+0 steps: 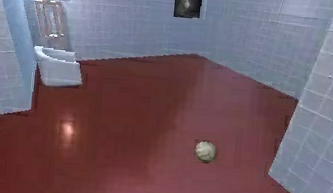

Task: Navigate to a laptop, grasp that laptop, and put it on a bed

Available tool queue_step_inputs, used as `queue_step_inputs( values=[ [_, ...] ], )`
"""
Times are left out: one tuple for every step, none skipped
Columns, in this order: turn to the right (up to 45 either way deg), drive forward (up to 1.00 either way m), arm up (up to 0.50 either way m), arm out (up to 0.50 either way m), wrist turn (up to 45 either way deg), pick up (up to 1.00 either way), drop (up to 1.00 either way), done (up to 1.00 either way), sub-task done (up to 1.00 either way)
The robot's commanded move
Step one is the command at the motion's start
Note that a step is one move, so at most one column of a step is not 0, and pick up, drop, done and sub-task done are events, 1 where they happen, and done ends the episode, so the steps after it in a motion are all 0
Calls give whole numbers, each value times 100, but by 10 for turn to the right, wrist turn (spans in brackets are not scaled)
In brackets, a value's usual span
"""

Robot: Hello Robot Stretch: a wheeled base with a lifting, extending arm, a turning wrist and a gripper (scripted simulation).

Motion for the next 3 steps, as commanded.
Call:
queue_step_inputs(
  values=[
    [-450, 0, 0, 0, 0, 0, 0, 0, 0],
    [-450, 0, 0, 0, 0, 0, 0, 0, 0],
    [-450, 0, 0, 0, 0, 0, 0, 0, 0]
  ],
)
